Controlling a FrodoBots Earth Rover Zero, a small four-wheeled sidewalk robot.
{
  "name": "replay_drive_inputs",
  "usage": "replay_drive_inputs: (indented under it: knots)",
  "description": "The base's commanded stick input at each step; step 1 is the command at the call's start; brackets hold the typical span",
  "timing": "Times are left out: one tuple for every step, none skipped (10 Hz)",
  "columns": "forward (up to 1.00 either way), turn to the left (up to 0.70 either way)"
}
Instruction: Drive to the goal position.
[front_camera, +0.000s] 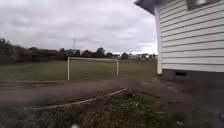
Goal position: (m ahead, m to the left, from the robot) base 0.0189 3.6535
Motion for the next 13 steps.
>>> replay_drive_inputs:
  knots:
    - [0.00, 0.00]
    - [0.00, 0.00]
    - [0.00, 0.00]
    - [0.00, 0.00]
    - [0.00, -0.39]
    - [0.00, -0.53]
    - [0.00, -0.66]
    - [0.00, -0.70]
    - [0.00, -0.70]
    - [0.00, -0.70]
    - [0.00, -0.70]
    - [0.00, -0.70]
    - [0.00, -0.70]
